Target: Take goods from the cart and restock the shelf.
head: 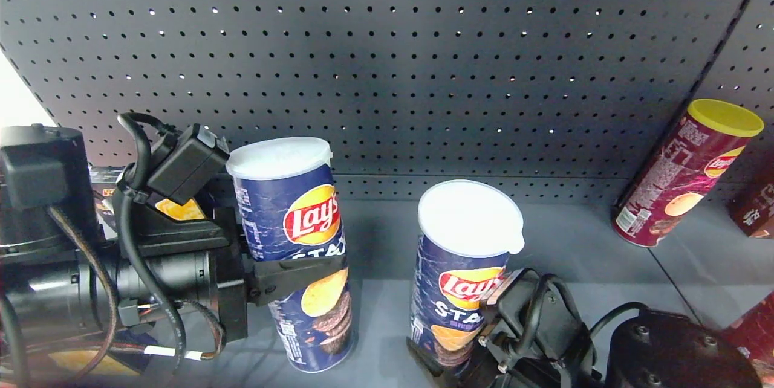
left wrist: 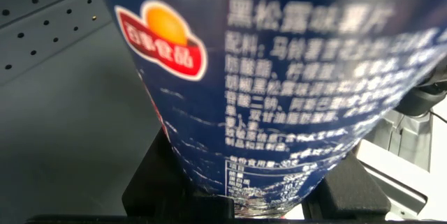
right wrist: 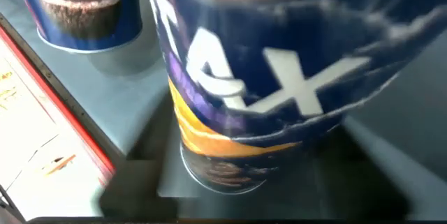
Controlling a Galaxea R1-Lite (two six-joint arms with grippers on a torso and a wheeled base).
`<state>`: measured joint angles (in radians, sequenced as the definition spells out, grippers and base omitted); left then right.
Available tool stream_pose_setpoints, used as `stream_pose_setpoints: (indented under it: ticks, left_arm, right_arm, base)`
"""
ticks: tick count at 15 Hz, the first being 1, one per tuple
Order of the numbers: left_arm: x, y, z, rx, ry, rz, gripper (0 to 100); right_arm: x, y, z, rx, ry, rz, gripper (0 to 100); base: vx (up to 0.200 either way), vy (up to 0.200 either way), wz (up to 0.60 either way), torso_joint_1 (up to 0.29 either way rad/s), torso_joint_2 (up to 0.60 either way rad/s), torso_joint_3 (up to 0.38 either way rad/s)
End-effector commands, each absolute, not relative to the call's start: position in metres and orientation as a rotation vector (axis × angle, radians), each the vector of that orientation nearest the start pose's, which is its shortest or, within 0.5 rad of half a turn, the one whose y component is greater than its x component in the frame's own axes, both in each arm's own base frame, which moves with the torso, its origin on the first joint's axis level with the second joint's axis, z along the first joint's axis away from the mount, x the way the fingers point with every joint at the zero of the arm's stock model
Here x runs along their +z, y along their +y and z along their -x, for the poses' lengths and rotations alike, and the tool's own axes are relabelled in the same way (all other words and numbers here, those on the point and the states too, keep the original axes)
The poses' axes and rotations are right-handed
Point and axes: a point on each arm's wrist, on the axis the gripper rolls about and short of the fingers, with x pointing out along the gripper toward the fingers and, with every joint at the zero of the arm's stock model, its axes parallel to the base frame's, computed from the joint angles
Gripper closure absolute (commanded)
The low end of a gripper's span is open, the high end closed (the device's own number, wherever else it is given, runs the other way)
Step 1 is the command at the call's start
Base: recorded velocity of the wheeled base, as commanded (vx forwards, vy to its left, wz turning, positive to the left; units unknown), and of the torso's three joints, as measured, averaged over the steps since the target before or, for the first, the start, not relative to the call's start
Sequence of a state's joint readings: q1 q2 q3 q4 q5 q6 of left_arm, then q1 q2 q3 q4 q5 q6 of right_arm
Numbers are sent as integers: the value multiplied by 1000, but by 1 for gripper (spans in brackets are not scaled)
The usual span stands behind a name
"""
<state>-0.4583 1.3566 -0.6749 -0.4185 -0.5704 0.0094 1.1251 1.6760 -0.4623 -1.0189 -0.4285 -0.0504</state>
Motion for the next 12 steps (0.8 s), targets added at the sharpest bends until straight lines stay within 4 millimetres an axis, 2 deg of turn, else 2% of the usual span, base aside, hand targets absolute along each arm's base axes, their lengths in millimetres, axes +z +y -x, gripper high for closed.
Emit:
stream_pose_setpoints:
  ticks: [1,5,9,10,11,12]
  left_arm:
    - [215,-106,-187,-1024,272,7,100]
    - [216,-106,-187,-1026,271,7,100]
    - [214,-107,-189,-1026,277,7,100]
    - [214,-107,-189,-1026,277,7,100]
    - [213,-108,-190,-1024,281,6,100]
    - [214,-108,-191,-1024,279,7,100]
  right_arm:
    - [141,232,-121,698,124,188,0]
    - [147,226,-118,698,108,173,0]
    - [157,185,-99,701,75,145,0]
    - [157,185,-99,701,75,145,0]
    - [165,173,-89,716,37,120,0]
    - [168,169,-85,725,26,109,0]
  base:
    - [0,0,0,0,0,0]
    - [0,0,0,0,0,0]
    - [0,0,0,0,0,0]
    - [0,0,0,0,0,0]
    - [0,0,0,0,0,0]
    - [0,0,0,0,0,0]
